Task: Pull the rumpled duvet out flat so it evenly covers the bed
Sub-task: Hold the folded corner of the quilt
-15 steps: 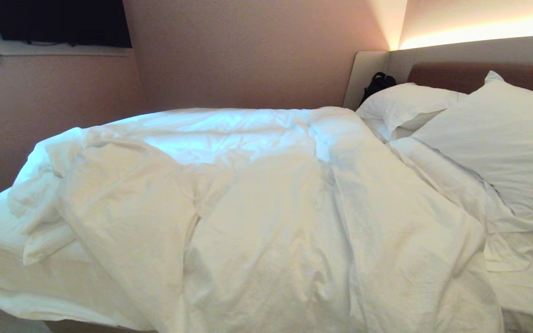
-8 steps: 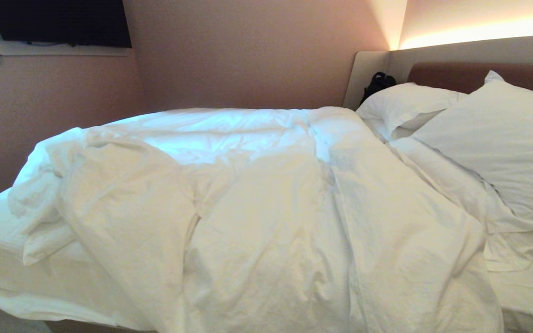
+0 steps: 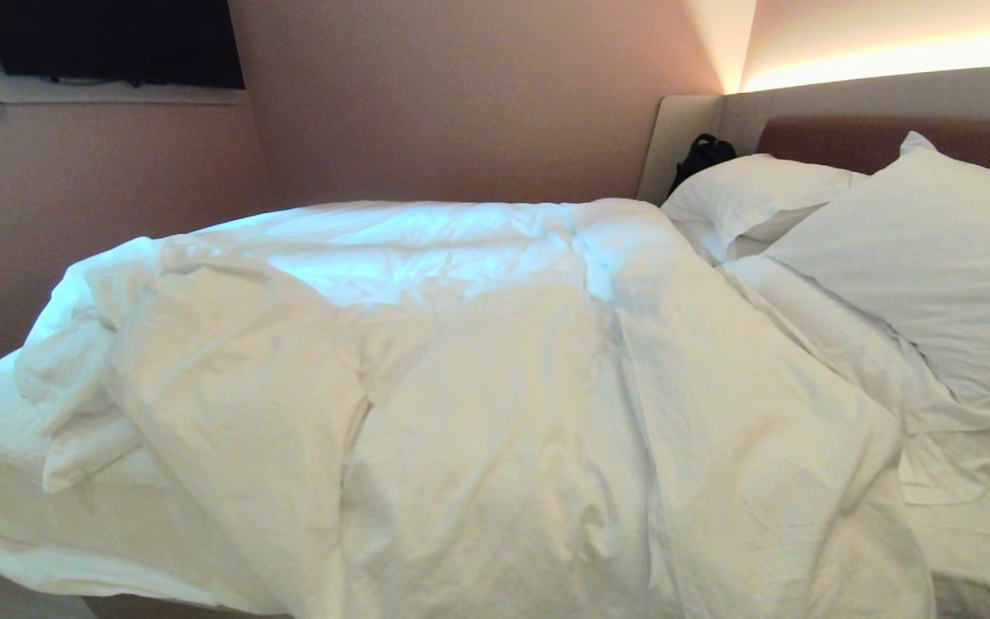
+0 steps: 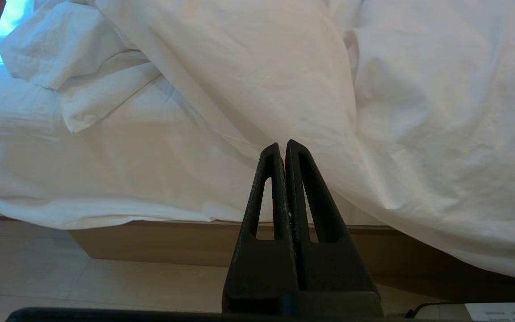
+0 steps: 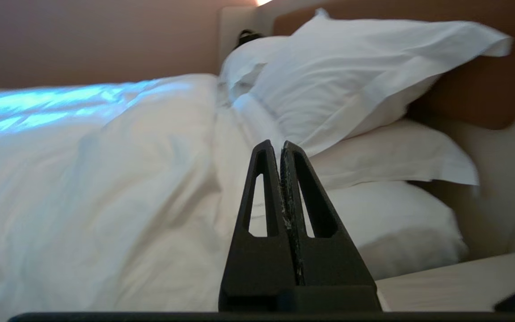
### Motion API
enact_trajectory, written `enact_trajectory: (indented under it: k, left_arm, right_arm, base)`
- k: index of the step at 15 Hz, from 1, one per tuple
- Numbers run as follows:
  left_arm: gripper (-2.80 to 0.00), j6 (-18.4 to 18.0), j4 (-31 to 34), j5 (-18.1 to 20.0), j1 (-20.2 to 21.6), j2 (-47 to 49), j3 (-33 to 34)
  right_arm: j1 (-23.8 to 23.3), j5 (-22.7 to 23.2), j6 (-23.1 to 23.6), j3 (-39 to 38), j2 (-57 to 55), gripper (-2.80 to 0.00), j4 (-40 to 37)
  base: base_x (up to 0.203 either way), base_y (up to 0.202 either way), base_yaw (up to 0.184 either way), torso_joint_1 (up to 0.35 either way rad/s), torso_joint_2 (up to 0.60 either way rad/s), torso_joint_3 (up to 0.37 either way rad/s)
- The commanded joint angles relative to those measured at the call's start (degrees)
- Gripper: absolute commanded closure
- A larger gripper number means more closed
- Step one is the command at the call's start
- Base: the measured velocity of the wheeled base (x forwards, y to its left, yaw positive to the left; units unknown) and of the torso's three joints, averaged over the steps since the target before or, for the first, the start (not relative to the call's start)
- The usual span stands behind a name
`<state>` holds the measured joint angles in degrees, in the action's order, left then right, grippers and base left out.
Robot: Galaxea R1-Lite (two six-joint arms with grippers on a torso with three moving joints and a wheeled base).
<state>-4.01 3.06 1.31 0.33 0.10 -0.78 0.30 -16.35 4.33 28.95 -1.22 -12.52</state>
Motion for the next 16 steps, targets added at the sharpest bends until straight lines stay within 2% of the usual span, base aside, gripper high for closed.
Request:
enact_trajectory:
  k: [1, 8, 11, 14, 16]
  left_arm:
    - [0.0, -0.03, 0.02, 0.01, 0.02, -0.01, -0.01]
    - [0.0, -0.03, 0.02, 0.01, 0.02, -0.01, -0.01]
    - [0.0, -0.03, 0.02, 0.01, 0.1, -0.01, -0.01]
    - [0.0, -0.03, 0.02, 0.01, 0.02, 0.08, -0.01]
    - [0.0, -0.03, 0.02, 0.01, 0.02, 0.07, -0.01]
  right_arm:
    - [0.05, 1.9, 0.07, -0.99, 1.13, 0.0, -0.72]
    - [0.05, 2.88, -2.14, -6.95, 1.13, 0.0, -0.11]
    - [0.05, 5.96, -2.68, -9.63, 1.13, 0.0, 0.12]
    - [0.05, 12.63, -2.51, -12.2, 1.13, 0.0, 1.41]
    - [0.05, 13.19, -2.44, -13.82, 1.13, 0.0, 2.46]
  base:
    - [0.0, 0.0, 0.0, 0.0, 0.0, 0.0]
    - [0.0, 0.0, 0.0, 0.0, 0.0, 0.0]
    - [0.0, 0.0, 0.0, 0.0, 0.0, 0.0]
    - [0.0, 0.0, 0.0, 0.0, 0.0, 0.0]
    - [0.0, 0.0, 0.0, 0.0, 0.0, 0.0]
